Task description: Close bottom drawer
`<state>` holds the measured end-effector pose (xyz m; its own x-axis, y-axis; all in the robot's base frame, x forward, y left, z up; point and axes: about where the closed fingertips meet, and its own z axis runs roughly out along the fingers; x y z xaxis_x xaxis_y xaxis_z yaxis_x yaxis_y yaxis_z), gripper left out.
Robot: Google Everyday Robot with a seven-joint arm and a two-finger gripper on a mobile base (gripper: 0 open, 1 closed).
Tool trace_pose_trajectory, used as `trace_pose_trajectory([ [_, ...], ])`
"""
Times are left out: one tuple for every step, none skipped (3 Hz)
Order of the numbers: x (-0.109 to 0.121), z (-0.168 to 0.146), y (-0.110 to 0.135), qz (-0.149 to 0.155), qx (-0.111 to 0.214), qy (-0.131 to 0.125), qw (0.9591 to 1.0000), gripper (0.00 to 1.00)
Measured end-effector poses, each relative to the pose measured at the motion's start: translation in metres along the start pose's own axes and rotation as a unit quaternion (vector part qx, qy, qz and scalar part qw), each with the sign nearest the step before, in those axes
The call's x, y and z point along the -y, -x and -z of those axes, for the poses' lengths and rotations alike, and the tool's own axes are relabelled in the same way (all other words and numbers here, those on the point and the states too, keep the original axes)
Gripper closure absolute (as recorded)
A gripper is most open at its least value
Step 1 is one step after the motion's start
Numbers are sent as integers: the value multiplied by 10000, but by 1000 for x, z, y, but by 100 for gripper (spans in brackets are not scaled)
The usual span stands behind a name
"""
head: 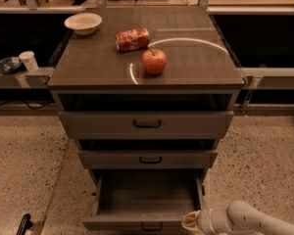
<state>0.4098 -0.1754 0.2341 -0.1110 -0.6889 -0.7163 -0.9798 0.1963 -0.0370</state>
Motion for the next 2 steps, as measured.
trace_pose_trajectory([
  [3,-17,-23,29,-169,-100,9998,100],
  [4,-21,-29,54,-267,-110,9996,100],
])
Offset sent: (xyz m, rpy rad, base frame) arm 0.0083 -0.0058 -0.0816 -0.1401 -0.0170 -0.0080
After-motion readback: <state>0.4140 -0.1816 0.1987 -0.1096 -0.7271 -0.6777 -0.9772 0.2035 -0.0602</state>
